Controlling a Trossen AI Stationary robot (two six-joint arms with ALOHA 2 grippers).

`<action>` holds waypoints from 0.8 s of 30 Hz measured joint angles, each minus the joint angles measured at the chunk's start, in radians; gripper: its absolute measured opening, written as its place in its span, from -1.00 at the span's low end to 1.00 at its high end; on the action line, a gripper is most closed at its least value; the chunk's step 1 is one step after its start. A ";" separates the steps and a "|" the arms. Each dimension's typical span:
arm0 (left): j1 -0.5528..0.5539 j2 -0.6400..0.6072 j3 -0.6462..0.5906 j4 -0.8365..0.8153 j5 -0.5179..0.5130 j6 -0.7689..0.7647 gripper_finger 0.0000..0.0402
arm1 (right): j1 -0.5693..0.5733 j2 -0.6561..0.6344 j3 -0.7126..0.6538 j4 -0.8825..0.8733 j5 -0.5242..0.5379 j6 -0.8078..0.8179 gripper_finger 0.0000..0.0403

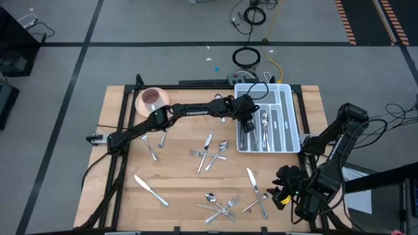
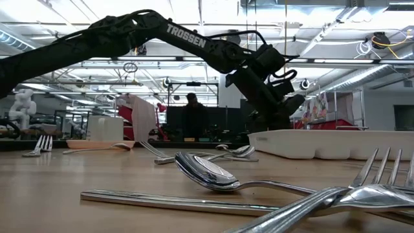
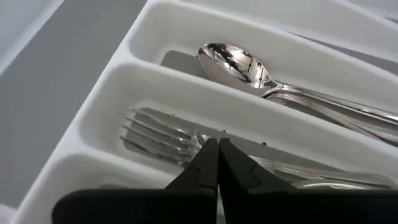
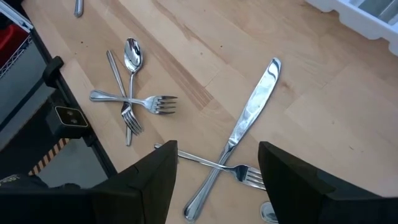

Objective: Sort silverware
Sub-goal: Put the silver fork into the white cutlery tray

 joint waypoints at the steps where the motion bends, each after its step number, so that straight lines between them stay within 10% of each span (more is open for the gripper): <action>1: 0.000 0.000 0.000 -0.015 0.001 -0.012 -0.98 | 0.000 0.000 0.000 0.000 0.000 0.000 0.08; 24: 0.000 -0.001 0.002 -0.022 -0.018 0.073 -0.83 | 0.000 0.000 0.000 -0.008 0.003 0.003 0.08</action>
